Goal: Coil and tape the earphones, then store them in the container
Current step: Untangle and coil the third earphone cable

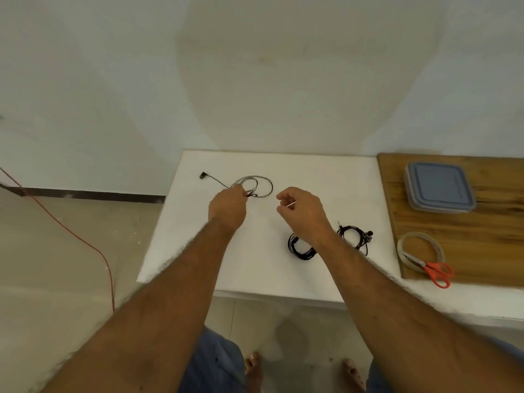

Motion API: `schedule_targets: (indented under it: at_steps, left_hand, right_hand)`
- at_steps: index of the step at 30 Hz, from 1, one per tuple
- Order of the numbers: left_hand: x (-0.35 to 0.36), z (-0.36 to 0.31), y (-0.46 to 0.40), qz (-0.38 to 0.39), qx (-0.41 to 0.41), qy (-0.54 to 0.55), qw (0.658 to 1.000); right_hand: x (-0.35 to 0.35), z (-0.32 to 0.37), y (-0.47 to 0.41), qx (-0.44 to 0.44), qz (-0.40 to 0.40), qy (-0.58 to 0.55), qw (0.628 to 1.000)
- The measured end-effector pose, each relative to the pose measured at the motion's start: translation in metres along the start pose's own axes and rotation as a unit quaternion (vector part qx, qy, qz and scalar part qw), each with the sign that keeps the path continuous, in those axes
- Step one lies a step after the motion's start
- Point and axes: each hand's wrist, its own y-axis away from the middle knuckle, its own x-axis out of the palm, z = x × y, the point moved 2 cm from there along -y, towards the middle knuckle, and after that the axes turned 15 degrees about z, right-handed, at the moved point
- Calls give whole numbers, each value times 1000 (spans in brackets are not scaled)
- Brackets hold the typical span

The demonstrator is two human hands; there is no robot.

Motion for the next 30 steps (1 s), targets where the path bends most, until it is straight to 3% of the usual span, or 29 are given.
schedule_targets:
  at_steps: [5, 13, 19, 26, 30]
  left_hand:
    - [-81, -23, 49, -54, 38, 20, 998]
    - [-222, -94, 178, -116, 181, -14, 977]
    - [-293, -135, 280, -103, 292, 82, 947]
    - [-331, -147, 339, -58, 345, 179, 920]
    - [-342, -146, 355, -50, 359, 234, 902]
  right_hand:
    - [-28, 61, 36, -52, -25, 11, 998]
    - [-101, 182, 133, -153, -93, 70, 981]
    - [-148, 262, 214, -204, -113, 167, 958]
    - [-209, 327, 295, -225, -142, 191, 945]
    - [-228, 349, 325, -251, -128, 138, 949]
